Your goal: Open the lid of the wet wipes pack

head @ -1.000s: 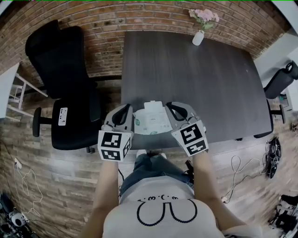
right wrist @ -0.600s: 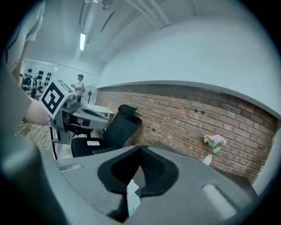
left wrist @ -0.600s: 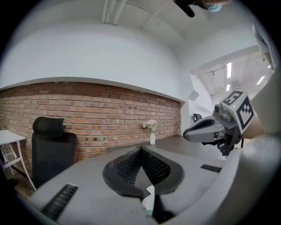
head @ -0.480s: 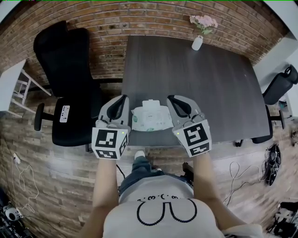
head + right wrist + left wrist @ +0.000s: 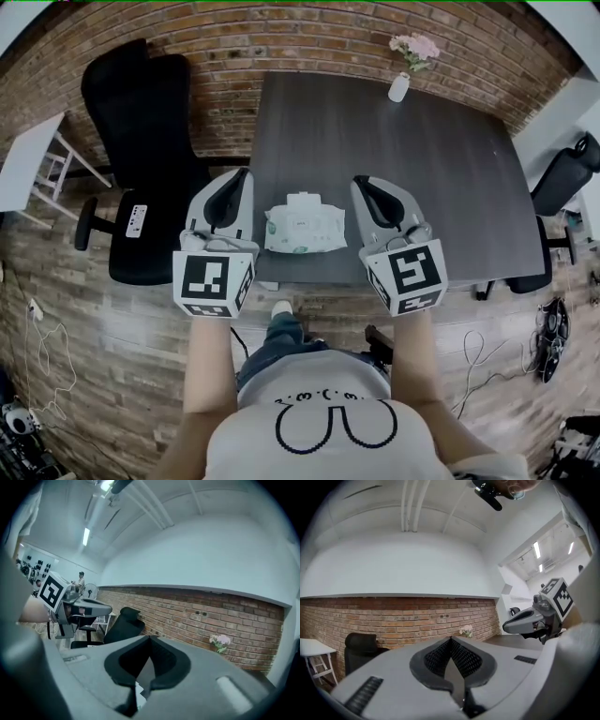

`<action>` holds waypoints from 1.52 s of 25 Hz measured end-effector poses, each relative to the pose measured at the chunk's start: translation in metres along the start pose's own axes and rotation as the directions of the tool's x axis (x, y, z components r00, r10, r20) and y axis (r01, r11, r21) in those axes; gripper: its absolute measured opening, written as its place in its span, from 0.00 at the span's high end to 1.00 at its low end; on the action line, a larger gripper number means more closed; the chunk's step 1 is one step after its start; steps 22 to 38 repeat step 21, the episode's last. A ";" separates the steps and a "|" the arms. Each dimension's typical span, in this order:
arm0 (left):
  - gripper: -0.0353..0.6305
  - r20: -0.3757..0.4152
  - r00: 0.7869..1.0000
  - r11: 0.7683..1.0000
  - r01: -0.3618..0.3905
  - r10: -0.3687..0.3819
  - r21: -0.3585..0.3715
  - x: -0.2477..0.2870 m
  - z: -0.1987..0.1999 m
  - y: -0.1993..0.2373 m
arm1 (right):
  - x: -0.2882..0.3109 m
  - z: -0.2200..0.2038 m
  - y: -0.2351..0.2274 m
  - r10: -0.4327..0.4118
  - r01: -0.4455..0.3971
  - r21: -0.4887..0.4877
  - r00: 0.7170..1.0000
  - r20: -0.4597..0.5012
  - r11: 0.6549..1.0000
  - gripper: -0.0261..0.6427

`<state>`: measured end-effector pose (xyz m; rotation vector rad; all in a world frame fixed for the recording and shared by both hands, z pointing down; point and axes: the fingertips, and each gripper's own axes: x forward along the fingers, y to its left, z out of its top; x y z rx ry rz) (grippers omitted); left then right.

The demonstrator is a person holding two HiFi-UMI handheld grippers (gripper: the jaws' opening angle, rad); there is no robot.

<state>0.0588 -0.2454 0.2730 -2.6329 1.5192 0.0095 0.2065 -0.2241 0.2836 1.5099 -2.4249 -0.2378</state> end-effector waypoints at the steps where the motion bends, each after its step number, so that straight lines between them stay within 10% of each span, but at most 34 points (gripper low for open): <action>1: 0.95 0.006 1.000 1.000 -0.001 0.001 0.006 -0.002 0.003 -0.001 | -0.003 0.001 -0.001 -0.005 0.005 0.001 1.000 0.002 1.000 0.96; 38: 0.95 0.044 0.999 1.000 -0.010 0.010 0.021 -0.005 0.024 -0.004 | -0.015 0.011 -0.010 -0.032 0.032 0.003 0.999 0.033 0.999 0.96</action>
